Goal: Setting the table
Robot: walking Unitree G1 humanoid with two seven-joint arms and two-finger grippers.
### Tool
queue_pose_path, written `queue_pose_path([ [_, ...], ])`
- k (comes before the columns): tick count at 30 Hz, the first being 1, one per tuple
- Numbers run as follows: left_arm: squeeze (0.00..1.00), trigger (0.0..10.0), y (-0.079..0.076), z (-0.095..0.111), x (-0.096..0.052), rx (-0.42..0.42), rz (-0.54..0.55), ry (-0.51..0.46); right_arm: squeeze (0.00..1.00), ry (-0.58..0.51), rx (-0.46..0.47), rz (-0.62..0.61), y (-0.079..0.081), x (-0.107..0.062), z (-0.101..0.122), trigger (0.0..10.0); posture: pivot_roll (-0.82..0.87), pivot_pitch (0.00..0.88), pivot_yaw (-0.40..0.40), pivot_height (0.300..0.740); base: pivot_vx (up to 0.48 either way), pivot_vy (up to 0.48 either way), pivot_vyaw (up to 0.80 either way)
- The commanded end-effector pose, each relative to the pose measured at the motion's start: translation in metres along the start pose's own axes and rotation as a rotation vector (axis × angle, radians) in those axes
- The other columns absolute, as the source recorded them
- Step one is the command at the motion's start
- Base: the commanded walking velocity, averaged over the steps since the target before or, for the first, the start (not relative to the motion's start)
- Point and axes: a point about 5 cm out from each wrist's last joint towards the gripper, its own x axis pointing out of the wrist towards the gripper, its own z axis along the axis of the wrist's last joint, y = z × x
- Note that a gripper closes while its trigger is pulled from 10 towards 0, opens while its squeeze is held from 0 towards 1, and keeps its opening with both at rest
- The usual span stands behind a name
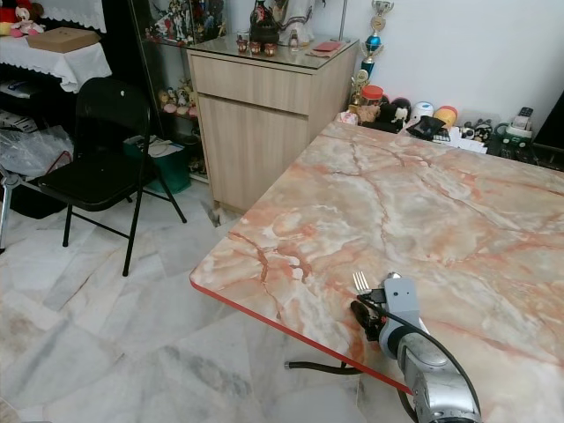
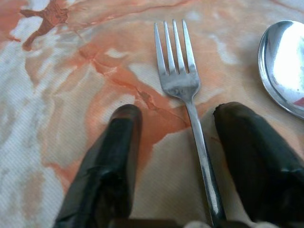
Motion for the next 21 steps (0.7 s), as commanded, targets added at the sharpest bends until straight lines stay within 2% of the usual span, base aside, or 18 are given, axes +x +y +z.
queue_pose_path([
  [1, 0.00, 10.0, -0.0012, -0.0053, -0.0012, 0.003, -0.008, 0.025, 0.00, 0.068, 0.020, 0.012, 0.0026, 0.0005, -0.0161, 0.0, 0.14, 0.043, -0.020, 0.740, 0.000, 0.000, 0.00],
  [21, 0.00, 10.0, -0.0043, -0.0088, -0.0022, -0.004, -0.012, 0.034, 0.00, 0.062, 0.001, 0.043, 0.0113, 0.0044, -0.0160, 0.0, 0.14, 0.038, -0.029, 0.740, 0.000, 0.000, 0.00],
])
